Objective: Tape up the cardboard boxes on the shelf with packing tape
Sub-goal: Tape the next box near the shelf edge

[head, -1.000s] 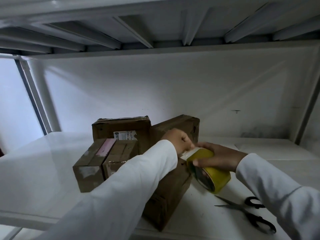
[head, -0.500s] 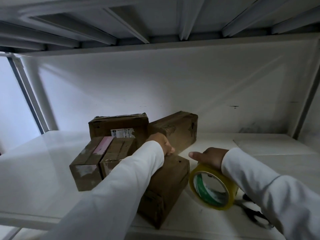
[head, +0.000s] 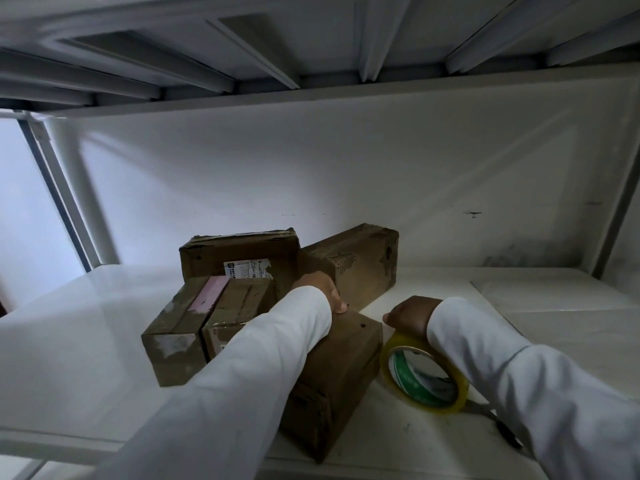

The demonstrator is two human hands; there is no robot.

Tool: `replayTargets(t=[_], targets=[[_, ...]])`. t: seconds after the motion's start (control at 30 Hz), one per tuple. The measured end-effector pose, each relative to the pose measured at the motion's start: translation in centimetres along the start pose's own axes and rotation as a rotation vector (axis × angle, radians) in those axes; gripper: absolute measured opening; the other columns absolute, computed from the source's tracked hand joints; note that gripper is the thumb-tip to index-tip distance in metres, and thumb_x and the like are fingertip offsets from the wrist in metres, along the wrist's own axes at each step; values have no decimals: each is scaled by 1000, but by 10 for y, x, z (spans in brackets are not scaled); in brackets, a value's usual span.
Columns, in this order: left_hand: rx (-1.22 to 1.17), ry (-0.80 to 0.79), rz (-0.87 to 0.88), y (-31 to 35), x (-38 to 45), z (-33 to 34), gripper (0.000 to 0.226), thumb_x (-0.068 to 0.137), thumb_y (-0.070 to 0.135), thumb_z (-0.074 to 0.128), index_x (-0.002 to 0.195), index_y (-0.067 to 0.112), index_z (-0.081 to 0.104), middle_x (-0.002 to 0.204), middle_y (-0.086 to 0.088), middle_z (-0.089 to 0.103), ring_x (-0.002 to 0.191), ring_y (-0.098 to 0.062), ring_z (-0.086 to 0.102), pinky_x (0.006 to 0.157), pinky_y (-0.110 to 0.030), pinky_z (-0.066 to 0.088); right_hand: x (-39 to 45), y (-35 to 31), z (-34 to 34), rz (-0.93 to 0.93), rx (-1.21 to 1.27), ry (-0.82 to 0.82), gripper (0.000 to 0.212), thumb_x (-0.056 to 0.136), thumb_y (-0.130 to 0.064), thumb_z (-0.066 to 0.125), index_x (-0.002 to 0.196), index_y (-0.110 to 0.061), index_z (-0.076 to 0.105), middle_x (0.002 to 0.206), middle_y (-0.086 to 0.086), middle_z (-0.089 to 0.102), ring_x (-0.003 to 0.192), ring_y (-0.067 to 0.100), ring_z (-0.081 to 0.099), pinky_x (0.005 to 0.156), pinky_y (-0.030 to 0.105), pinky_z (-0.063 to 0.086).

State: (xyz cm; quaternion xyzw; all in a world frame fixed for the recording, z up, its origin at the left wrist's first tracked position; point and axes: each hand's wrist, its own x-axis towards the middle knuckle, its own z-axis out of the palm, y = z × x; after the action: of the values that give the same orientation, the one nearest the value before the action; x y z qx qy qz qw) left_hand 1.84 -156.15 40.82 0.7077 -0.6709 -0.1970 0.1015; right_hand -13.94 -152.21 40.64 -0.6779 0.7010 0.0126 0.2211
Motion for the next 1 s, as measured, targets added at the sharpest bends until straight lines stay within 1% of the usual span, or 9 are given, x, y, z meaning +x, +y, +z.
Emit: replayTargets(t=[0.13,0.27,0.33,0.43,0.5,0.63,0.83,0.93,1.0], targets=[[14,4,3,-1,2,0,36,87,29,67,115,7,65,119,-8,64,111,-24,58,97,-33,47,6,0,-2,33,37,41,50,97,-44,43,136,-13,45,137,7,49,122,24,49,103,31,36],[84,3,14,0,3,2,33,88,29,64,113,8,66,116,-7,65,107,-24,60,95,-33,47,10,-3,1,19,3,32,45,98,-41,42,132,-12,47,135,6,51,121,23,50,102,30,37],[129,25,42,-1,0,6,27,90,30,61,108,11,67,110,-6,66,101,-23,61,89,-32,49,13,-3,5,0,-18,19,43,98,-40,41,130,-13,50,134,6,53,119,22,52,101,30,37],[239,139,110,-3,-9,14,22,95,31,52,101,16,67,101,-3,67,91,-21,62,71,-30,45,12,-1,9,-41,-30,-3,43,100,-39,40,132,-14,51,135,6,52,120,23,51,101,29,37],[278,203,129,-4,-14,18,22,97,29,47,101,18,66,100,-3,66,89,-21,60,67,-30,43,8,-1,7,-96,-57,-25,41,101,-36,37,135,-16,48,139,6,48,124,23,48,103,28,35],[185,227,144,-6,-16,25,19,97,25,49,103,14,64,102,-6,65,91,-23,61,78,-31,50,1,4,5,-222,-128,-52,38,103,-28,32,138,-21,45,144,4,43,129,23,43,105,26,32],[288,301,184,-8,-20,39,26,99,28,44,121,17,50,123,-5,53,112,-23,50,89,-35,44,7,6,11,-292,-258,-52,39,103,-26,34,139,-19,45,143,6,44,129,25,44,104,28,34],[286,354,173,-9,-19,40,25,98,24,45,121,15,48,124,-6,51,113,-24,49,89,-36,43,10,7,14,-301,-303,-35,38,103,-26,34,138,-18,47,141,5,47,126,24,46,104,27,36],[266,355,169,-10,-18,42,25,98,23,46,121,16,48,123,-6,52,112,-24,49,91,-36,41,11,8,15,-315,-304,-29,38,103,-27,34,137,-17,48,140,6,48,125,23,47,103,27,36]])
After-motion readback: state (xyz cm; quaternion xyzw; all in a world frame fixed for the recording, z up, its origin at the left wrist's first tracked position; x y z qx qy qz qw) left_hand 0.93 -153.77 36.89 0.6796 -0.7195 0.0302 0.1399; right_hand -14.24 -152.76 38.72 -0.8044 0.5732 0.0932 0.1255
